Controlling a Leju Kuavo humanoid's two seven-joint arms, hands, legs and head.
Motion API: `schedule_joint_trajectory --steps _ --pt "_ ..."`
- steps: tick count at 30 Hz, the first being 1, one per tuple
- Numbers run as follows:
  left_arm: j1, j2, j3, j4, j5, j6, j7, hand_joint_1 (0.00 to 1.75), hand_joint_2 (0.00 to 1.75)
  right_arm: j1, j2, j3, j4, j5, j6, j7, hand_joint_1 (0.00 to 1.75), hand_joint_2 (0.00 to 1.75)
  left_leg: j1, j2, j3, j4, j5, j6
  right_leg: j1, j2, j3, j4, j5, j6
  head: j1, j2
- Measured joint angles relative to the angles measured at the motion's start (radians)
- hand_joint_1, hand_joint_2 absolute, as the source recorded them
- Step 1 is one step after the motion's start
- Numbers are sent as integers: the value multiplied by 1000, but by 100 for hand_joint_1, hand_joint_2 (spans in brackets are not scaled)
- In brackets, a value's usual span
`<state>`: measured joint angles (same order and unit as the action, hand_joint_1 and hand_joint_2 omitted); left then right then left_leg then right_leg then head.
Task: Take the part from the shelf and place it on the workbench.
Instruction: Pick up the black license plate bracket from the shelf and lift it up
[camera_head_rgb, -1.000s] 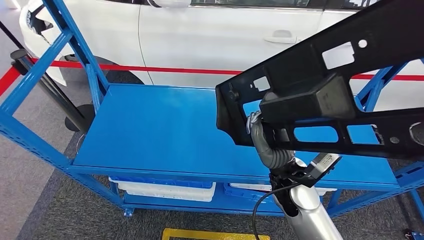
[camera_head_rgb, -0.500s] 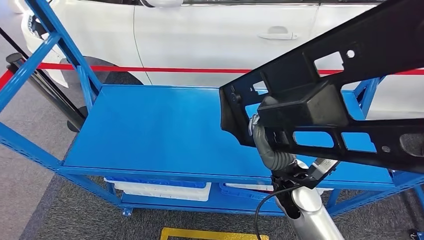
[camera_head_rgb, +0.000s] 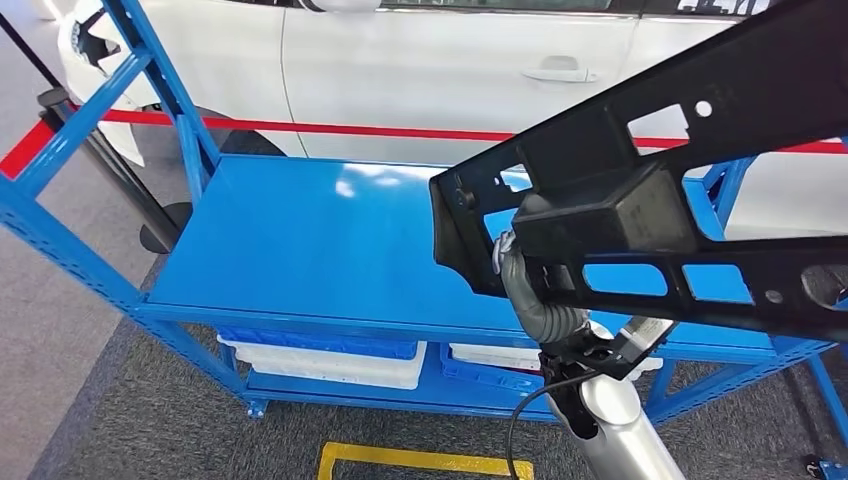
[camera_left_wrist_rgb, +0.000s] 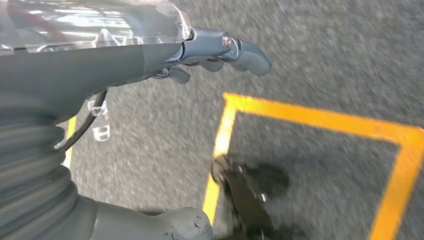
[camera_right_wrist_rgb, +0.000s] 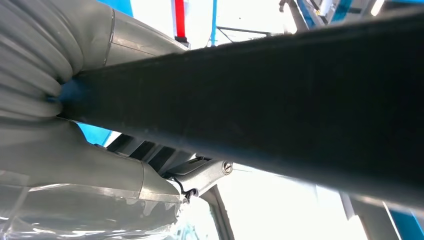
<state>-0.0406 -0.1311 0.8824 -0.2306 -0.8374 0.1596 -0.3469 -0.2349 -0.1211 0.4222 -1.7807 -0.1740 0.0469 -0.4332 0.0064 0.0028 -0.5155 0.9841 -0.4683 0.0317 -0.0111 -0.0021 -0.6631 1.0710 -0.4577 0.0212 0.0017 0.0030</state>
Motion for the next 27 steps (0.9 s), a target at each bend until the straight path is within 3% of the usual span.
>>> schedule_joint_trajectory --steps 2,3,4,5,7,9,11,13,14,16,18,19,20,21,23,25,27 --pt "0 0 0 0 -3 5 5 0 175 0 -1 3 1 0 3 0 175 175 1 3 -23 -2 21 6 -3 1 -33 108 -95 7 3 0" --pt "0 1 0 0 -6 6 7 0 175 1 -1 4 2 0 4 0 175 175 1 3 -36 1 29 5 -5 1 -45 166 -126 11 4 0" --pt "0 1 0 0 -9 4 8 0 175 1 -1 6 3 1 5 0 175 175 2 3 -50 4 37 4 -6 1 -47 206 -135 15 4 0" --pt "0 0 0 0 -13 1 8 0 175 1 -2 7 4 1 6 0 175 175 2 4 -64 9 43 1 -9 1 -34 216 -123 18 4 0" --pt "0 0 0 1 -21 -7 8 0 175 -3 -2 9 5 1 6 1 175 175 4 4 -90 23 54 -6 -14 0 40 136 -73 22 4 0" --pt "-1 -1 -2 1 -30 -12 9 0 175 -16 -2 12 6 0 3 4 175 175 3 3 -112 41 61 -17 -13 2 122 14 -62 17 4 0" --pt "-1 -1 -4 1 -35 -15 10 0 175 -30 -1 13 8 -1 -2 9 175 175 0 2 -124 50 72 -30 -8 5 147 -38 -73 2 4 0" --pt "-1 0 -5 1 -38 -19 10 0 175 -38 -1 14 12 -3 -5 13 175 175 3 0 -130 51 80 -42 -7 3 135 -40 -62 -19 4 0" --pt "0 0 -5 1 -40 -20 10 0 175 -41 0 14 14 -4 -5 14 175 175 4 -1 -138 62 66 -47 -7 1 127 -41 -52 -30 3 0" --pt "1 1 -6 1 -42 -21 10 0 175 -45 1 14 17 -5 -4 15 175 175 7 -3 -165 137 -16 -55 -8 -3 104 -43 -31 -47 0 0" --pt "0 1 -7 1 -42 -23 10 0 175 -46 2 14 20 -6 -4 16 175 175 7 -3 -194 260 -105 -59 -4 -4 76 -42 -10 -53 -2 0" --pt "0 1 -7 1 -43 -24 10 0 175 -46 2 14 23 -7 -4 16 175 175 7 -3 -196 306 -119 -59 -1 -4 61 -41 1 -54 -2 0" --pt "0 1 -8 1 -44 -26 10 0 175 -46 2 14 25 -7 -4 17 175 175 6 -3 -185 323 -110 -57 2 -4 47 -39 12 -54 -2 0" --pt "0 1 -8 1 -44 -27 9 0 175 -46 3 14 27 -8 -5 18 175 175 5 -3 -157 307 -85 -52 5 -4 33 -38 22 -54 -2 0" --pt "-2 3 -8 1 -45 -28 9 0 175 -47 3 14 30 -9 -6 19 175 175 -2 -3 -59 188 -47 -33 10 -4 11 -37 42 -52 -1 0" --pt "-6 6 -9 1 -49 -28 8 0 175 -49 3 14 31 -12 -7 19 175 175 -11 -3 26 58 -56 -18 10 -5 0 -38 60 -44 0 0" --pt "-7 6 -9 1 -53 -29 8 0 175 -54 4 14 32 -15 -7 20 175 175 -18 -3 45 10 -59 -11 5 -8 -2 -44 79 -31 -5 0"
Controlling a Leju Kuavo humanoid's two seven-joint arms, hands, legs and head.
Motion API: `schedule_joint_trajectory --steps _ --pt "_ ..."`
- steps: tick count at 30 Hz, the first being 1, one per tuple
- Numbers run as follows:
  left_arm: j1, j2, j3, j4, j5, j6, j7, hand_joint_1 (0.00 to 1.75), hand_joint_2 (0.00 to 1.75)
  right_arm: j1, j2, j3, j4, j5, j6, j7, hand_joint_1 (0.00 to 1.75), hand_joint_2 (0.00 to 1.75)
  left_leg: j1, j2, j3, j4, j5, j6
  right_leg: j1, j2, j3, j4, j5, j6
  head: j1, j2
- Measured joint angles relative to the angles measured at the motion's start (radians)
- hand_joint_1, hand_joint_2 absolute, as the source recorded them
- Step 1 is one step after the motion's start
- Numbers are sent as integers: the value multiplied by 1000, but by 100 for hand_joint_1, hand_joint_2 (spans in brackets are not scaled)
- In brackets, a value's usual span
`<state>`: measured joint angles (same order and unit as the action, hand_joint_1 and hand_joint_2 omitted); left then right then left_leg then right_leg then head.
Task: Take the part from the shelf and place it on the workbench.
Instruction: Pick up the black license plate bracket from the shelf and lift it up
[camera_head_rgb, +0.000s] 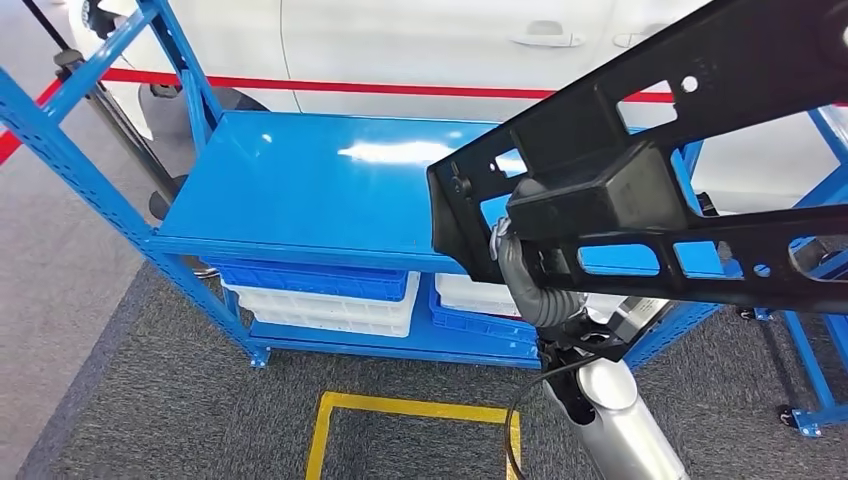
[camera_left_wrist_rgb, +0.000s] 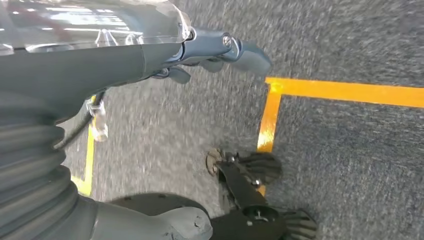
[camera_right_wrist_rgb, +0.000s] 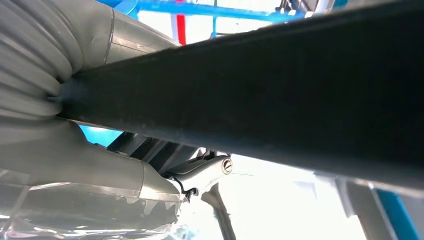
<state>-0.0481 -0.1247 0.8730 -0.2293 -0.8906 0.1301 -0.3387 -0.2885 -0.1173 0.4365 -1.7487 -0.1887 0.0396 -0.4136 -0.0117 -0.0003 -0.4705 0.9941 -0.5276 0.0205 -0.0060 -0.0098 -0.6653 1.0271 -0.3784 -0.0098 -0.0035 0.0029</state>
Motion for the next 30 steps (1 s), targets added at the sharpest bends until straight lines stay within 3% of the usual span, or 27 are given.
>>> schedule_joint_trajectory --steps 2,3,6,7,8,9,10,11,13,14,16,17,18,21,22,23,24,25,26,28,29,30 --pt "-1 -1 0 1 -4 -2 0 0 175 -3 0 0 3 -2 -2 2 175 175 3 3 -9 -13 27 11 -3 1 -5 1 -1 12 -4 0" --pt "0 -1 -1 1 -7 -2 0 0 175 -6 0 -1 4 -4 -3 4 175 175 6 6 -17 -20 43 18 -3 3 -14 18 -28 17 -1 0" --pt "0 -1 -4 1 -20 -3 0 0 175 -14 0 -4 11 -12 -10 13 175 175 8 11 -60 -23 84 27 -8 7 -55 172 -171 29 7 0" --pt "0 -1 -6 1 -23 -4 0 0 175 -16 0 -6 14 -16 -13 17 175 175 8 11 -79 -19 96 25 -11 7 -61 227 -192 33 8 0" --pt "0 -1 -8 1 -27 -6 0 0 175 -19 0 -8 17 -20 -15 20 175 175 9 11 -98 -14 106 23 -13 7 -57 260 -189 37 8 0" --pt "0 -1 -11 1 -30 -7 0 0 175 -23 0 -10 21 -24 -16 24 175 175 11 11 -117 -6 115 19 -16 7 -37 261 -165 41 9 0" --pt "0 -1 -14 1 -34 -9 0 0 175 -28 0 -12 25 -29 -16 27 175 175 13 11 -137 4 123 15 -19 7 0 228 -137 44 9 0" --pt "0 -1 -17 1 -38 -10 0 0 175 -36 0 -14 28 -33 -16 31 175 175 14 11 -155 16 129 9 -22 7 48 169 -127 46 9 0" --pt "0 -2 -22 1 -43 -12 0 0 175 -49 0 -17 33 -42 -16 37 175 175 14 10 -183 38 140 -3 -19 10 129 51 -142 39 10 0" --pt "0 -2 -23 1 -44 -13 0 0 175 -55 0 -20 35 -45 -16 38 175 175 13 10 -190 43 147 -9 -17 11 146 20 -156 32 11 0" --pt "2 -2 -25 2 -48 -14 1 0 175 -61 0 -23 41 -49 -16 41 175 175 14 8 -196 42 164 -22 -12 12 139 12 -148 12 13 0" --pt "4 -2 -25 2 -50 -15 1 0 175 -65 1 -24 44 -51 -16 43 175 175 16 7 -201 45 159 -28 -13 10 131 11 -137 3 13 0" --pt "5 -2 -26 2 -51 -15 2 0 175 -69 2 -25 47 -53 -16 45 175 175 19 5 -210 62 135 -34 -13 8 121 9 -125 -7 12 0" --pt "7 -3 -26 2 -52 -14 3 0 175 -78 7 -25 51 -53 -18 47 175 175 23 4 -254 215 -14 -48 -13 6 74 8 -84 -22 7 0" --pt "7 -3 -26 2 -53 -14 3 0 175 -79 8 -25 52 -51 -20 47 175 175 24 4 -262 276 -45 -51 -11 5 56 8 -71 -23 6 0" --pt "6 -4 -26 2 -53 -14 3 0 175 -79 10 -25 53 -46 -22 48 175 175 24 4 -259 316 -52 -51 -10 5 38 10 -58 -23 7 0" --pt "6 -4 -26 2 -53 -14 3 0 175 -79 11 -24 54 -41 -25 49 175 175 23 4 -239 325 -36 -50 -8 5 20 11 -45 -22 6 0" --pt "6 -5 -26 2 -53 -14 3 0 175 -79 14 -24 54 -36 -29 49 175 175 23 3 -203 300 -9 -46 -6 5 4 11 -33 -20 6 0" --pt "5 -4 -26 2 -53 -14 3 0 175 -80 17 -24 54 -31 -32 50 175 175 21 3 -148 242 13 -38 -5 5 -9 12 -20 -19 6 0" --pt "2 -2 -26 2 -53 -15 3 0 175 -82 24 -23 54 -25 -37 52 175 175 14 2 -36 92 7 -22 -3 4 -25 12 2 -12 7 0" --pt "1 -2 -26 2 -54 -16 3 0 175 -85 27 -22 54 -23 -38 53 175 175 10 2 -3 38 -5 -16 -4 3 -28 9 13 -6 7 0" --pt "0 -1 -26 2 -55 -17 3 0 175 -88 30 -21 55 -21 -38 54 175 175 6 2 9 9 -12 -12 -6 1 -28 4 24 0 4 0"
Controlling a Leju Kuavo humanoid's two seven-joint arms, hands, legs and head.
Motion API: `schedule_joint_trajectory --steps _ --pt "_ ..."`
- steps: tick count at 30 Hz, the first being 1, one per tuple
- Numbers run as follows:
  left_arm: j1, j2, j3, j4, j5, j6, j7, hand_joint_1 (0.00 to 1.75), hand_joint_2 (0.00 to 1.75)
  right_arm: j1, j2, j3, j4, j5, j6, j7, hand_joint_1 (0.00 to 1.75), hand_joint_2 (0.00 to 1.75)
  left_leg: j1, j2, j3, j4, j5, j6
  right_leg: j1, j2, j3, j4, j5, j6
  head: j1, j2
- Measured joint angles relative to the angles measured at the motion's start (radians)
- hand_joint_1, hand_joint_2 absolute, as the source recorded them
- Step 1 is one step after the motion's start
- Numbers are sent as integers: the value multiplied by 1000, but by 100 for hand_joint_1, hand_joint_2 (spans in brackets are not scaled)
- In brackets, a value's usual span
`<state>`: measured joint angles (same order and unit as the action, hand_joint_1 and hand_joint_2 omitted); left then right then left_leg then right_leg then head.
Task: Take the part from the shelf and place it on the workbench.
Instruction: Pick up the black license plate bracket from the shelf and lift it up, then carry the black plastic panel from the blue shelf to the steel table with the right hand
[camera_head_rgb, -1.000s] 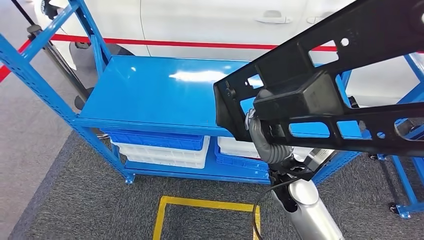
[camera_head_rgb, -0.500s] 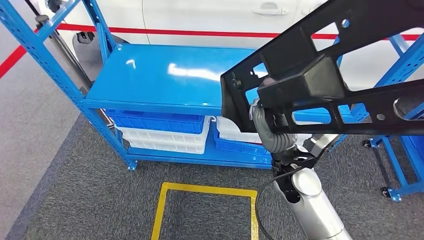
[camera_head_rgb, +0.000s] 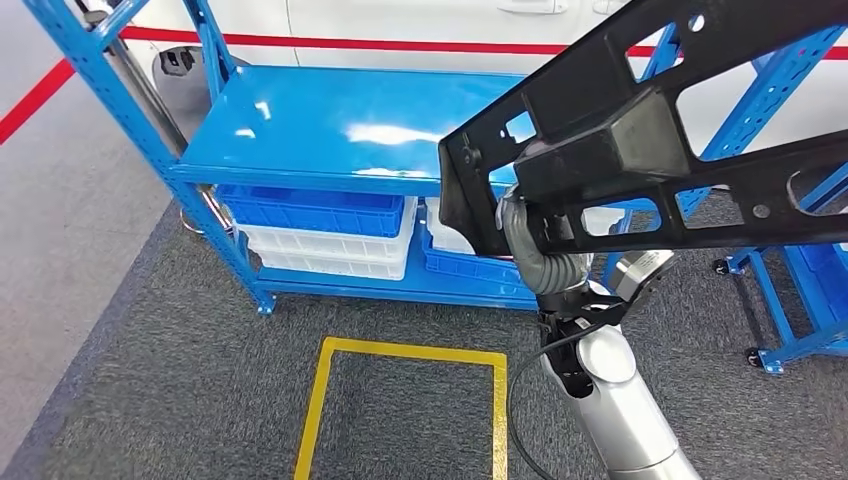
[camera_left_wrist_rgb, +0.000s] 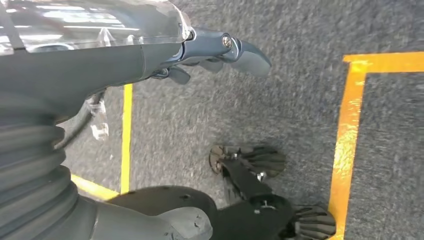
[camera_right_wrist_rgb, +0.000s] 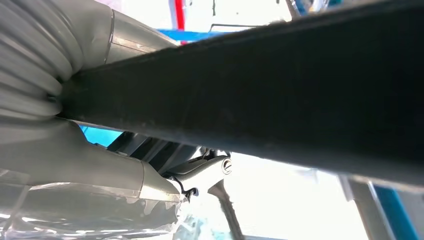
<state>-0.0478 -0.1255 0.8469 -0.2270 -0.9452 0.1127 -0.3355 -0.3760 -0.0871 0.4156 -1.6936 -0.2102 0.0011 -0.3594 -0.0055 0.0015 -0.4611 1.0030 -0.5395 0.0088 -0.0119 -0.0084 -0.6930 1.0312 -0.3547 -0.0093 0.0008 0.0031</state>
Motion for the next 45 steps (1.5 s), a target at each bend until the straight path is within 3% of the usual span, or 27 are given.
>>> schedule_joint_trajectory --steps 2,3,4,6,7,8,10,11,13,15,17,18,20,22,24,25,27,29,30,32,34,37,38,40,42,44,45 --pt "1 -1 0 0 -4 -2 0 0 175 -4 3 3 2 1 -3 1 175 175 -1 3 -10 -16 24 10 -2 0 0 -11 16 13 -5 0" --pt "1 -2 0 1 -7 -2 0 0 175 -5 4 4 3 1 -6 1 175 175 2 5 -17 -23 40 17 -2 1 -6 -3 0 18 -5 0" --pt "1 -3 0 1 -11 -2 0 0 175 -7 4 5 4 0 -8 2 175 175 5 8 -28 -29 57 24 -1 4 -16 23 -38 21 -2 0" --pt "2 -3 -1 2 -19 -2 0 0 175 -10 4 6 6 0 -12 2 175 175 7 10 -59 -32 88 32 -2 6 -45 134 -151 25 1 0" --pt "2 -3 -2 2 -23 -2 0 0 175 -11 4 7 7 -1 -12 2 175 175 7 11 -78 -30 102 31 -3 6 -55 200 -188 28 2 0" --pt "2 -3 -4 2 -25 -2 0 0 175 -10 4 7 9 -1 -12 2 175 175 7 11 -97 -26 115 29 -4 6 -56 252 -198 31 2 0" --pt "2 -4 -6 2 -28 -2 0 0 175 -11 4 8 11 -1 -12 2 175 175 8 12 -137 -15 137 24 -6 6 -19 270 -157 34 2 0" --pt "2 -4 -7 2 -28 -2 0 0 175 -12 4 8 11 -1 -12 2 175 175 8 11 -156 -6 145 20 -8 6 26 229 -135 35 2 0" --pt "4 -4 -10 2 -31 -2 0 0 175 -17 4 9 10 -2 -12 2 175 175 6 11 -187 14 158 9 -8 6 132 95 -146 32 2 0" --pt "5 -4 -14 2 -34 -2 0 0 175 -21 5 11 10 -2 -12 2 175 175 4 10 -204 25 173 -2 -3 7 183 10 -179 21 3 0" --pt "6 -4 -16 3 -37 -2 0 0 175 -21 5 11 11 -3 -12 2 175 175 8 9 -213 26 185 -13 -2 5 173 0 -170 4 5 0" --pt "8 -4 -17 3 -39 -2 0 0 175 -21 6 11 12 -3 -11 2 175 175 10 8 -221 35 172 -19 -3 4 164 0 -160 -4 5 0" --pt "9 -4 -17 4 -40 -1 -1 0 175 -22 6 12 14 -5 -11 3 175 175 14 6 -247 106 91 -30 -5 0 141 -2 -137 -19 2 0" --pt "9 -4 -17 4 -41 -1 -1 0 175 -22 6 12 14 -5 -11 3 175 175 16 5 -275 232 -1 -38 -3 0 113 -1 -115 -24 0 0" --pt "8 -5 -17 4 -41 -1 -1 0 175 -21 6 13 17 -6 -11 3 175 175 17 5 -270 310 -17 -39 0 0 83 2 -92 -23 0 0" --pt "8 -5 -17 4 -41 -1 -1 0 175 -21 6 13 18 -6 -11 3 175 175 16 5 -244 302 4 -36 1 0 68 3 -82 -22 0 0" --pt "7 -4 -17 4 -41 -1 -1 0 175 -20 6 13 18 -6 -11 3 175 175 13 3 -146 190 44 -22 3 1 44 5 -61 -18 0 0" --pt "5 -2 -17 4 -41 -1 -2 0 175 -21 6 13 18 -6 -11 3 175 175 8 1 -48 50 35 -10 4 1 32 3 -42 -10 0 0" --pt "3 -1 -18 4 -41 -1 -2 0 175 -22 6 14 18 -6 -11 3 175 175 4 0 -27 11 27 -6 2 0 30 0 -32 -4 0 0" --pt "3 -2 -18 4 -41 -1 -3 0 175 -22 7 14 18 -7 -10 2 175 175 2 1 -28 -10 41 0 -1 -1 28 -11 -14 9 -2 0" --pt "3 -2 -18 5 -40 -2 -3 0 175 -22 7 15 18 -7 -11 2 175 175 6 5 -40 -24 67 12 0 2 14 9 -44 19 -2 0" --pt "5 -2 -19 5 -41 -3 -2 0 175 -22 7 15 19 -7 -11 3 175 175 7 10 -81 -24 102 24 -2 5 -36 172 -182 27 2 0" --pt "5 -2 -19 5 -41 -3 -2 0 175 -21 7 15 19 -6 -11 3 175 175 6 10 -97 -20 111 25 -3 5 -46 230 -206 30 2 0" --pt "5 -2 -18 5 -42 -6 -2 0 175 -20 6 15 21 -7 -11 4 175 175 6 11 -131 -9 128 23 -3 5 -27 264 -190 33 2 0" --pt "6 -3 -19 5 -45 -10 -2 0 175 -21 6 15 21 -7 -11 5 175 175 6 10 -160 6 140 17 -4 5 54 172 -146 31 2 0" --pt "6 -4 -19 5 -49 -14 -2 0 175 -23 7 15 21 -8 -11 6 175 175 5 10 -182 20 151 8 1 5 135 51 -148 22 1 0" --pt "7 -4 -20 5 -51 -16 -2 0 175 -23 7 15 21 -9 -11 7 175 175 4 10 -189 24 157 3 3 6 154 16 -156 17 1 0"
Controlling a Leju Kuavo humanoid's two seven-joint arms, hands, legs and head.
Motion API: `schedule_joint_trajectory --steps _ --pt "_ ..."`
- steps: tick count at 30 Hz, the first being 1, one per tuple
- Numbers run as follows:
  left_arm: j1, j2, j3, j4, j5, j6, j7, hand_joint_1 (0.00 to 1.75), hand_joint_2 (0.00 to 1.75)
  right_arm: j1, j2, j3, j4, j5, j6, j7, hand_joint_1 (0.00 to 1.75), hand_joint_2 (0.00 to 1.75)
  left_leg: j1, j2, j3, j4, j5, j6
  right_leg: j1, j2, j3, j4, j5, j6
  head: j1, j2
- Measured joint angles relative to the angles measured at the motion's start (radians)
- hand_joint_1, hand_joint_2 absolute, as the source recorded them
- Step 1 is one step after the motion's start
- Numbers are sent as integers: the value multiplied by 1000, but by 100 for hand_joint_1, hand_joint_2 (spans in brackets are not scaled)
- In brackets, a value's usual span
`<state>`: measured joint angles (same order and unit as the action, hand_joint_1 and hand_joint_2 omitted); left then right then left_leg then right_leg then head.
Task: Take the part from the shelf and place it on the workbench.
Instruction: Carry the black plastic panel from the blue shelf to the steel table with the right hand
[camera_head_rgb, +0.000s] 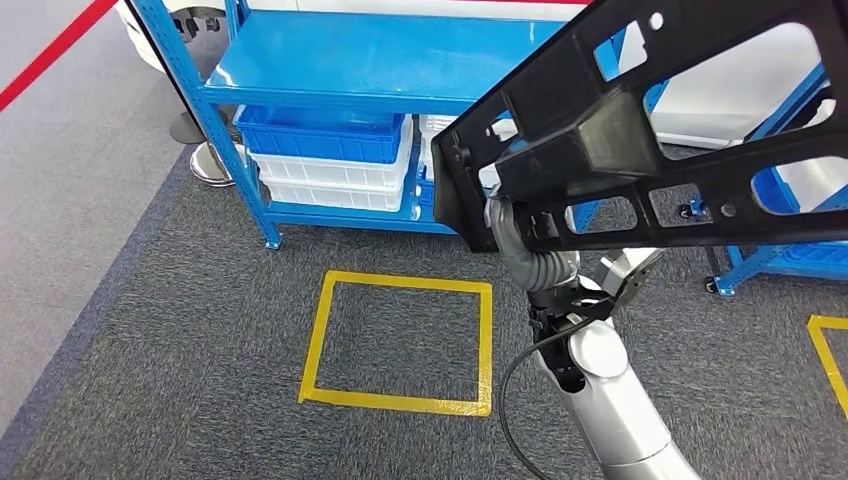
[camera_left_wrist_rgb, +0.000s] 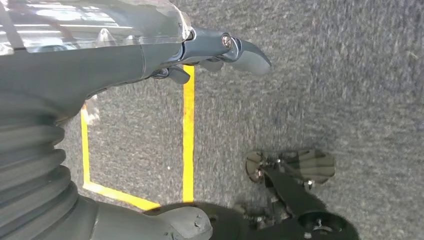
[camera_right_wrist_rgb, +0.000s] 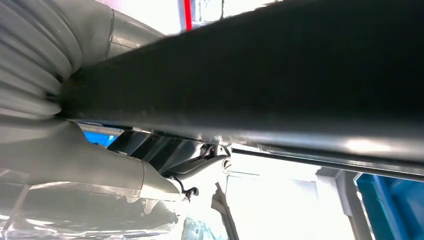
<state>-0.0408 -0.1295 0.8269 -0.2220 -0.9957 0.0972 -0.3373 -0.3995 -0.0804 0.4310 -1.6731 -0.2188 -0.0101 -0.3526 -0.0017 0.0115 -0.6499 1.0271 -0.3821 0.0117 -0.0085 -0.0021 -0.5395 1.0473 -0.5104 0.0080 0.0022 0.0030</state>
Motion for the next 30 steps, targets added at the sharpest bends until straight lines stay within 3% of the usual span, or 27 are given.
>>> schedule_joint_trajectory --steps 2,4,6,8,9,10,12,14,16,18,19,20,22,23,24,25,26,27,28,30 --pt "1 0 -1 0 0 -1 0 0 175 0 0 0 0 -1 0 1 175 175 -1 -1 -8 -2 17 -10 2 1 -3 -17 4 -10 0 0" --pt "2 1 -1 0 -1 -1 0 0 175 0 0 0 1 -2 0 2 175 175 0 -7 -22 13 1 -20 -4 -4 -17 -24 24 -21 0 0" --pt "3 1 -1 0 -2 -1 0 0 175 -1 1 0 2 -4 0 3 175 175 5 -13 -47 95 -84 -31 -8 -8 -37 -29 47 -31 -4 0" --pt "3 1 -1 0 -5 -1 0 0 175 0 1 0 4 -5 0 4 175 175 10 -12 -67 215 -169 -40 -8 -8 -63 -27 67 -35 -8 0" --pt "3 1 -1 0 -7 -2 0 0 175 0 1 0 5 -5 0 4 175 175 13 -12 -64 251 -182 -43 -8 -9 -76 -25 76 -33 -8 0" --pt "3 1 -1 0 -9 -2 0 0 175 1 1 0 6 -5 0 4 175 175 14 -12 -46 256 -174 -45 -8 -9 -90 -23 85 -31 -8 0" --pt "2 1 -1 0 -12 -3 0 0 175 1 1 0 6 -5 0 4 175 175 17 -13 37 166 -130 -44 -10 -9 -113 -19 102 -25 -8 0" --pt "1 1 -2 0 -13 -2 0 0 175 2 1 0 6 -5 0 4 175 175 14 -16 130 34 -120 -38 -11 -9 -129 -18 120 -13 -8 0" --pt "0 1 -2 0 -15 -2 0 0 175 2 2 1 6 -5 0 4 175 175 7 -19 159 -23 -126 -29 -13 -9 -135 -23 139 -1 -9 0" --pt "1 1 -2 0 -18 -2 1 0 175 5 2 2 6 -5 -1 3 175 175 6 -17 146 -28 -108 -16 -14 -7 -138 -28 151 11 -10 0" --pt "1 1 -2 0 -19 -2 1 0 175 7 2 2 6 -5 -2 2 175 175 7 -14 139 -31 -98 -7 -14 -5 -144 -18 133 16 -10 0" --pt "1 0 -2 0 -21 -1 1 0 175 9 2 2 6 -5 -3 0 175 175 9 -11 129 -33 -86 3 -14 -3 -155 11 96 19 -8 0" --pt "1 1 -3 0 -26 1 2 0 175 16 2 2 6 -2 -7 -6 175 175 8 -8 104 -32 -64 17 -14 -2 -184 124 -10 21 -5 0" --pt "1 1 -3 0 -32 2 2 0 175 19 2 3 6 2 -11 -8 175 175 5 -7 88 -29 -53 20 -14 -2 -197 189 -48 22 -4 0" --pt "1 2 -4 0 -38 4 2 0 175 23 2 3 6 6 -17 -9 175 175 3 -7 71 -27 -42 21 -14 -2 -200 239 -62 22 -4 0" --pt "1 1 -7 0 -46 5 2 0 175 26 2 3 6 12 -24 -10 175 175 0 -6 53 -23 -32 21 -13 -2 -190 262 -52 20 -4 0" --pt "1 1 -10 0 -53 6 3 0 175 29 2 3 6 18 -33 -13 175 175 -2 -6 36 -18 -22 20 -13 -2 -163 253 -26 17 -4 0" --pt "1 1 -13 0 -59 7 4 0 175 31 2 3 5 26 -43 -17 175 175 -3 -6 20 -13 -13 18 -11 -2 -120 212 0 12 -4 0" --pt "1 0 -17 0 -63 7 6 0 175 33 3 3 3 35 -53 -21 175 175 -4 -7 6 -8 -5 16 -7 -2 -67 147 6 5 -4 0" --pt "3 -2 -24 0 -66 7 7 0 175 39 6 3 -5 48 -67 -30 175 175 -6 -7 -10 -1 11 7 1 -3 25 15 -17 -5 -4 0"
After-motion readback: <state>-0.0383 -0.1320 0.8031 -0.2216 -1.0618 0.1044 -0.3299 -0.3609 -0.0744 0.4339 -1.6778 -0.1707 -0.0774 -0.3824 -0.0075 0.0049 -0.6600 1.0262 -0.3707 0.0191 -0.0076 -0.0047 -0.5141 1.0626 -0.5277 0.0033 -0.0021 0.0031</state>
